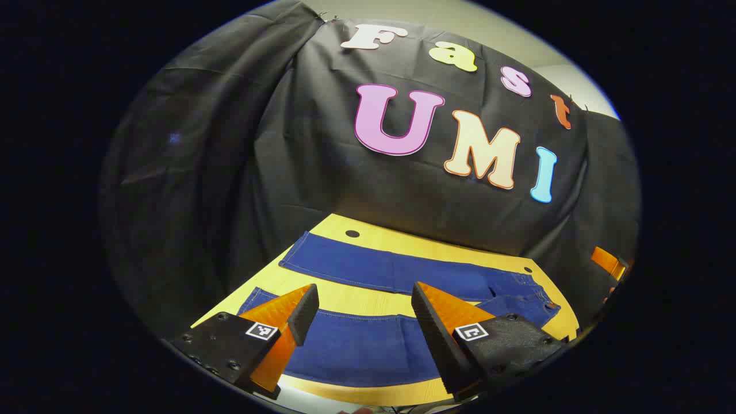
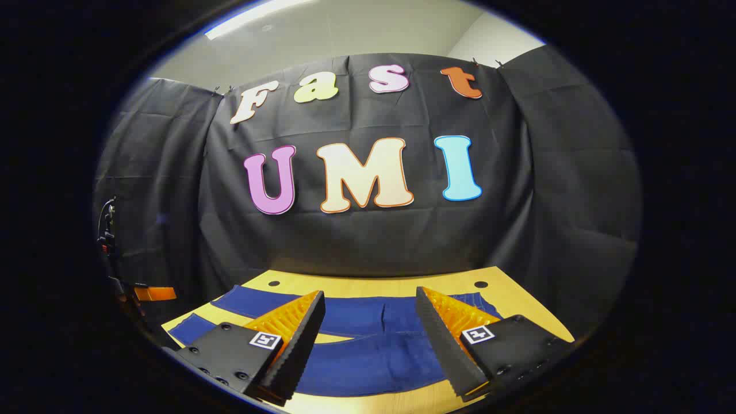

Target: Grasp the waist and the cuffs of the jeans and fold them to make the two legs overlap; first hold the waist and fold one-third of the jeans toward the cuffs, then hold the cuffs and fold the remaining one-third in the same direction to finish folding.

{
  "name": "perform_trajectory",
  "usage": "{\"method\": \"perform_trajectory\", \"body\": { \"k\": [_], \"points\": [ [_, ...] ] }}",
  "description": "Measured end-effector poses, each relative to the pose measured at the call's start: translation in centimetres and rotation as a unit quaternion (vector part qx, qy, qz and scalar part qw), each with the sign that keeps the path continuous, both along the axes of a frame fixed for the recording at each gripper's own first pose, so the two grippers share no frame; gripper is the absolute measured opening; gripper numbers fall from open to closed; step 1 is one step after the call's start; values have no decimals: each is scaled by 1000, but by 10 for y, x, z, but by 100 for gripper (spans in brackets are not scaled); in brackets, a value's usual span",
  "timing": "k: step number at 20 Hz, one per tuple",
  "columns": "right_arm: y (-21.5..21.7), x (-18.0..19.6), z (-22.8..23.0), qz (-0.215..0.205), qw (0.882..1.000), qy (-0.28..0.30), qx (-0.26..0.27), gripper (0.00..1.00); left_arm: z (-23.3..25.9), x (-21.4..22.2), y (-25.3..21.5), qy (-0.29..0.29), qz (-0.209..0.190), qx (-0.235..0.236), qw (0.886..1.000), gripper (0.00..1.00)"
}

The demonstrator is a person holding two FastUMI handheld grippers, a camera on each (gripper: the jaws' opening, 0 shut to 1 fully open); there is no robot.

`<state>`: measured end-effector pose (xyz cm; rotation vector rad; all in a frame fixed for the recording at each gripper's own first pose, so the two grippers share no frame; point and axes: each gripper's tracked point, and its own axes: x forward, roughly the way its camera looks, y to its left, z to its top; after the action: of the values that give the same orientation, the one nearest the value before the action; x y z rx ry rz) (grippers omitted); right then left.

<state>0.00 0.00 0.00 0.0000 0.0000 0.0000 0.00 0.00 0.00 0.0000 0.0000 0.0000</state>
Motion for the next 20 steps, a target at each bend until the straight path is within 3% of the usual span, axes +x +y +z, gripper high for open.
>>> {"method": "perform_trajectory", "body": {
  "k": [1,2,8,13,20],
  "points": [
    [-1,-1,0,0,1000,-1,-1,93,-1,1,0,1,-1,1,1000,96],
    [-1,-3,0,-2,1000,0,0,98,-2,0,2,2,-1,5,1000,96],
    [-6,-18,-7,-5,1000,8,-1,98,-14,-4,8,21,-13,37,999,96],
    [-4,-29,-22,-4,1000,23,-5,98,-54,-13,29,79,-31,63,994,96],
    [10,-37,-52,15,998,57,-3,98,-141,-27,70,221,-79,107,966,96]
  ]
}}
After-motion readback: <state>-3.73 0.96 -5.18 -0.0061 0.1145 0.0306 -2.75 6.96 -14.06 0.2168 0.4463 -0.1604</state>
